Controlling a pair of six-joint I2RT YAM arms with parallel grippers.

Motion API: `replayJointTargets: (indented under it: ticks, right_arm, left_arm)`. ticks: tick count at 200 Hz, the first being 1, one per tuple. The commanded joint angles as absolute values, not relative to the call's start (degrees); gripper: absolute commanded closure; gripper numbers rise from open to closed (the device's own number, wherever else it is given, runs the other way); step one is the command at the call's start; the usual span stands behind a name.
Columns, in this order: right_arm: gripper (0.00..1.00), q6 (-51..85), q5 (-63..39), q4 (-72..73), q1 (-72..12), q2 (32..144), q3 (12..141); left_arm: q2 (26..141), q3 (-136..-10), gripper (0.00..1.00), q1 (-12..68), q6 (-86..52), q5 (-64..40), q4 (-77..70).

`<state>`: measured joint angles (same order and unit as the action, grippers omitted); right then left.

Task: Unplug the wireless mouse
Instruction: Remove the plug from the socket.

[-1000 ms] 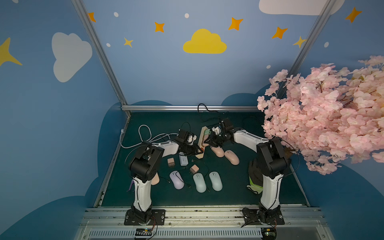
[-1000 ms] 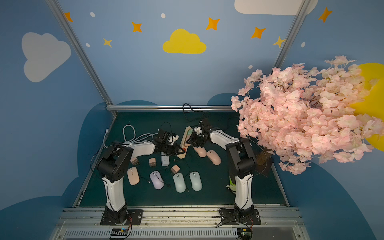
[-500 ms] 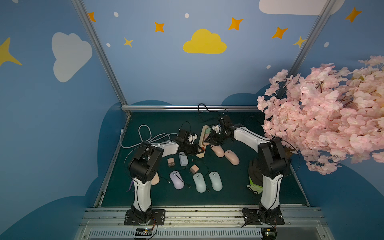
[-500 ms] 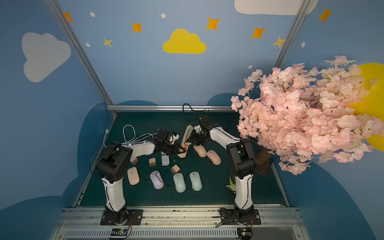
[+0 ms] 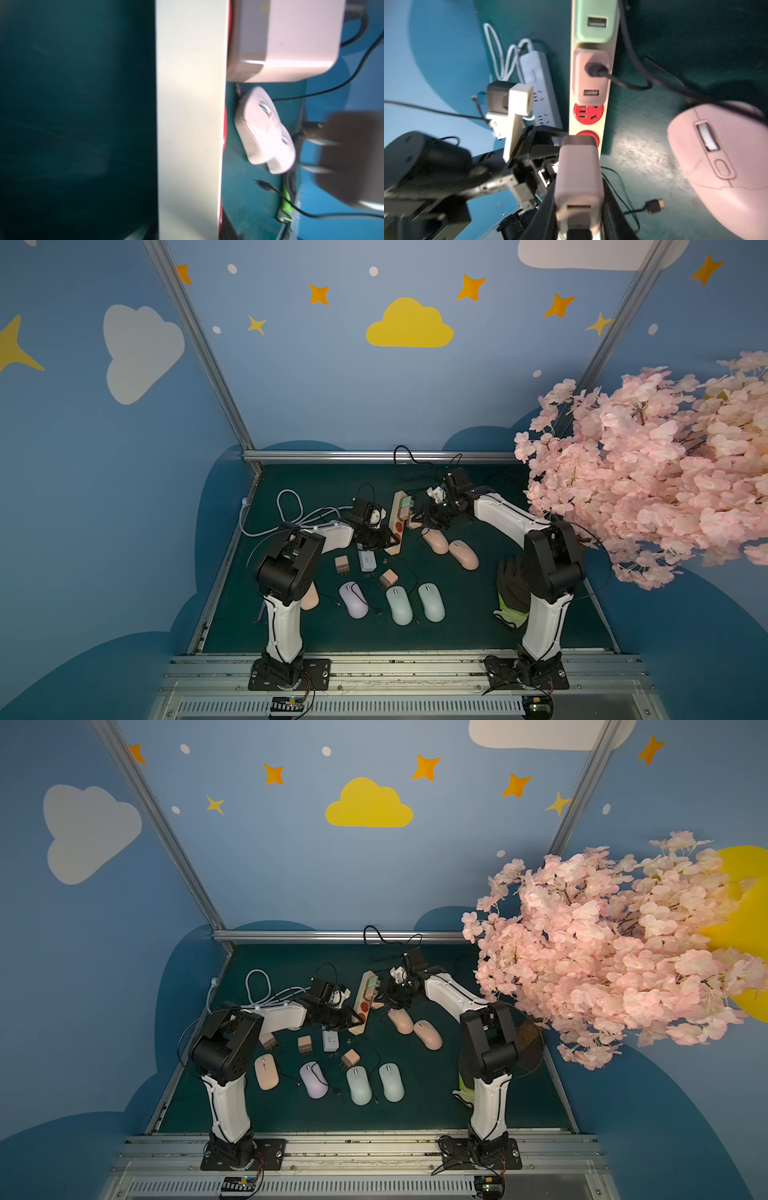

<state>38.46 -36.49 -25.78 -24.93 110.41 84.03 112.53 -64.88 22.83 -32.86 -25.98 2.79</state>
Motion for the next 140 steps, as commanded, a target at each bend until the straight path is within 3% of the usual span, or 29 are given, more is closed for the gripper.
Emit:
replayJointTargets:
  ticks: [1,50,84,95,125,140]
  right_arm:
    - [1.0,37.9,-42.6,-20.7,-24.5,108.9,82.2]
    - [1.0,34.8,-37.0,-28.7,-26.0,107.3,86.2]
    - [1.0,31.9,-32.4,-33.1,-26.0,102.8,86.0]
    - [1.0,31.1,-31.6,-33.9,-26.1,101.5,85.6]
    - [1.0,29.8,-29.2,-36.3,-26.1,98.8,84.6]
    - [1.0,29.7,-28.8,-36.9,-26.0,97.9,84.2]
  left_arm:
    - [113.8,-63.3,0.96,21.5,-35.4,-18.5,7.8]
    - [114.3,-63.2,0.96,21.5,-35.5,-20.9,5.9]
    - [116.6,-63.8,0.94,21.5,-36.1,-31.4,-0.7]
    - [117.4,-64.5,0.88,21.7,-36.6,-33.5,-1.9]
    - [115.9,-64.5,0.55,21.4,-35.8,-28.2,1.2]
    - [114.6,-64.2,0.47,21.0,-35.4,-26.8,2.2]
